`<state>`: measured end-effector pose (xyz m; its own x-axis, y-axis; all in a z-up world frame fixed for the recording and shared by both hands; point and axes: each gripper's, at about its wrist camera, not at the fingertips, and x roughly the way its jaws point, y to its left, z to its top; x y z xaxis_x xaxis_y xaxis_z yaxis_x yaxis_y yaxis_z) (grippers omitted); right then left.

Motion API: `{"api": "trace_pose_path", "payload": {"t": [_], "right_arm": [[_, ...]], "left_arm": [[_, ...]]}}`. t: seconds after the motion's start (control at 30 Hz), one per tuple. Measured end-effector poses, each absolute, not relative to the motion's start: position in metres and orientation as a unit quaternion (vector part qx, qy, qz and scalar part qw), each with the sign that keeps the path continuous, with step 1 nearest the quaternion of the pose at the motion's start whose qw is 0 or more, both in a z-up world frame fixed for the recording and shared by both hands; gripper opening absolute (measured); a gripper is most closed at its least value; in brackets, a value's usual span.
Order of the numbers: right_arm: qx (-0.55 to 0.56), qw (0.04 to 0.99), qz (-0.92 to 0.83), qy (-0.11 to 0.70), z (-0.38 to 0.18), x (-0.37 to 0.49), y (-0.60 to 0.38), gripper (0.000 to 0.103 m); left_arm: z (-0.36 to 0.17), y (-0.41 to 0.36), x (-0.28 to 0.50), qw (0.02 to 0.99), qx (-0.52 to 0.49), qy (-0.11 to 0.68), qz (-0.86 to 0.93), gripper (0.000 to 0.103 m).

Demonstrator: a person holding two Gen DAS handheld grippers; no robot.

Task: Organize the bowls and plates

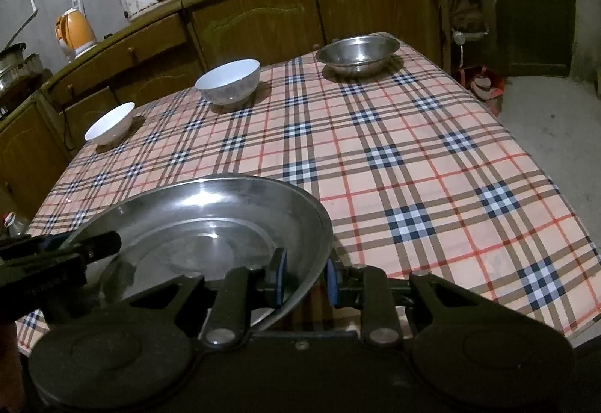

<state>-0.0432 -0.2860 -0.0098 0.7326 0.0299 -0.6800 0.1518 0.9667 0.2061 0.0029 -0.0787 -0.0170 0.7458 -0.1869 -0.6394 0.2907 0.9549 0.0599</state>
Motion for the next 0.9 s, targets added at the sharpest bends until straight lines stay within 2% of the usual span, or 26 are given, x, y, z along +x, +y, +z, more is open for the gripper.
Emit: {"api": "trace_pose_path", "payload": {"t": [0.9], "right_arm": [[0.099,0.920,-0.004,0.379,-0.031,-0.024,-0.273,0.031]], "left_arm": [[-0.045,-0.068,0.024,0.921,0.085,0.366,-0.104,0.033]]}}
